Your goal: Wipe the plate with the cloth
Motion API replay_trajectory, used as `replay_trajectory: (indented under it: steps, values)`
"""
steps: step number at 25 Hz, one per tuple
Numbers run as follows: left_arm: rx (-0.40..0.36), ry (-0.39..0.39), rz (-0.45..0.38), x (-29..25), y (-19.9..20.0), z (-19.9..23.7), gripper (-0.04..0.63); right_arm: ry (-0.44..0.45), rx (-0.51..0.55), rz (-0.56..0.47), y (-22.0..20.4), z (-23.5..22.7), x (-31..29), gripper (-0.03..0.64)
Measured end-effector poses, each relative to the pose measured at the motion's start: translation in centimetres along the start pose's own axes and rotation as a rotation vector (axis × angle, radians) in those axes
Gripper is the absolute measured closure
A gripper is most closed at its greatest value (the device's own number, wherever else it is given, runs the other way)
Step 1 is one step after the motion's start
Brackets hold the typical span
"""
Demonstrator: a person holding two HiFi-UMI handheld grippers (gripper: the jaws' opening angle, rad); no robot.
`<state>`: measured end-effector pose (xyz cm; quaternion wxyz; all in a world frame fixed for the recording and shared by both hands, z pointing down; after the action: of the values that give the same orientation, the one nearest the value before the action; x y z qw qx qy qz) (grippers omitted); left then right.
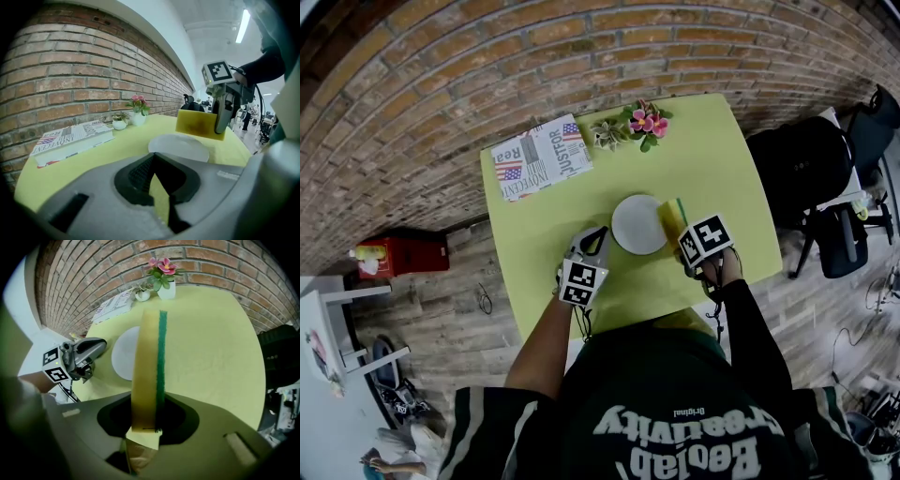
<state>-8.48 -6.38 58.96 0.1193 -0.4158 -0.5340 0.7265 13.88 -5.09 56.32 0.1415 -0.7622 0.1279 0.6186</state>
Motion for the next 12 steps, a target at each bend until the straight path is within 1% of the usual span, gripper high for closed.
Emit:
replay_trajectory:
  steps: [3, 8, 12]
  values:
    - [-0.004, 0.002, 0.004, -0.1, 0.0, 0.0, 0.591, 0.054, 0.029, -0.005, 0.5, 1.8, -0.2, 0.483]
    - [-0.01, 0.003, 0.002, -0.1, -0.1, -0.1, 0.591, 0.073, 0.119, 0.032, 0.4, 4.8, -1.3, 0.482]
    - [0.0, 0.015, -0.008, -0.1, -0.1, 0.0, 0.591, 0.118, 0.165, 0.056, 0.3, 7.2, -2.2, 0.482]
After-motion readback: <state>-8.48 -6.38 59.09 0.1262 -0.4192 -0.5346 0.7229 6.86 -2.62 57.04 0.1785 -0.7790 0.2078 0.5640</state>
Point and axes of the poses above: the fingertips, and each gripper's own axes: x backward along the fingers, z to its left, y out of its top, the point moved 6 cm from there along x, backward along the fingers, and after that the axes turned 5 degrees about -y, right-handed, at the moved point
